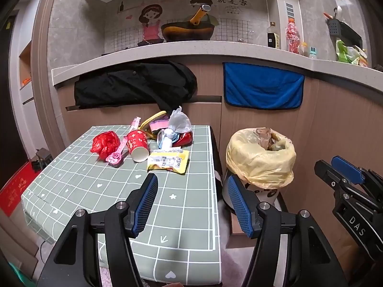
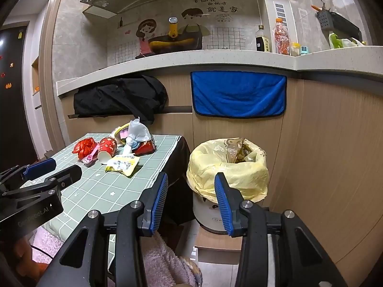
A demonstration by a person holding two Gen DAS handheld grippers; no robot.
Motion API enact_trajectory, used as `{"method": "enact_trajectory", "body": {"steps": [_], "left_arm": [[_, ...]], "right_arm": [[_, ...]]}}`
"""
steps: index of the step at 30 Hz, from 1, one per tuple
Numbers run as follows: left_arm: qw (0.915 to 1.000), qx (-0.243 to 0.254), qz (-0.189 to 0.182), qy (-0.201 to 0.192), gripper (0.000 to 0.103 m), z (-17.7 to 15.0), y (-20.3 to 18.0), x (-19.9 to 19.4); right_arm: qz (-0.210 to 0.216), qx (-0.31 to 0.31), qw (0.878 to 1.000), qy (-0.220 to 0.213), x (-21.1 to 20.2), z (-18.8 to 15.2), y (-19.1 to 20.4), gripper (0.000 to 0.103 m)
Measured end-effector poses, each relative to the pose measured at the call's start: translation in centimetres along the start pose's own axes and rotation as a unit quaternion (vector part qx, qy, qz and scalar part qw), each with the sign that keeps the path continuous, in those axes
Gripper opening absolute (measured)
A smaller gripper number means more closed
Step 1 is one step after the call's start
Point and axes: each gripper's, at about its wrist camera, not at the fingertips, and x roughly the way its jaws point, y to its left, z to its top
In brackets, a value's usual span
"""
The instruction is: Collect trash
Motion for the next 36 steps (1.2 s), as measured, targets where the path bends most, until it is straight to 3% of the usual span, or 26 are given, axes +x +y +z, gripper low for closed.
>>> {"method": "enact_trajectory", "body": {"steps": [36], "left_arm": [[1.0000, 0.004, 0.000, 0.001, 0.062, 0.08, -0.20, 0.22]], "right_arm": [[-0.003, 0.002, 1.000, -0.002, -0.09, 0.18, -0.46, 0.039]]}}
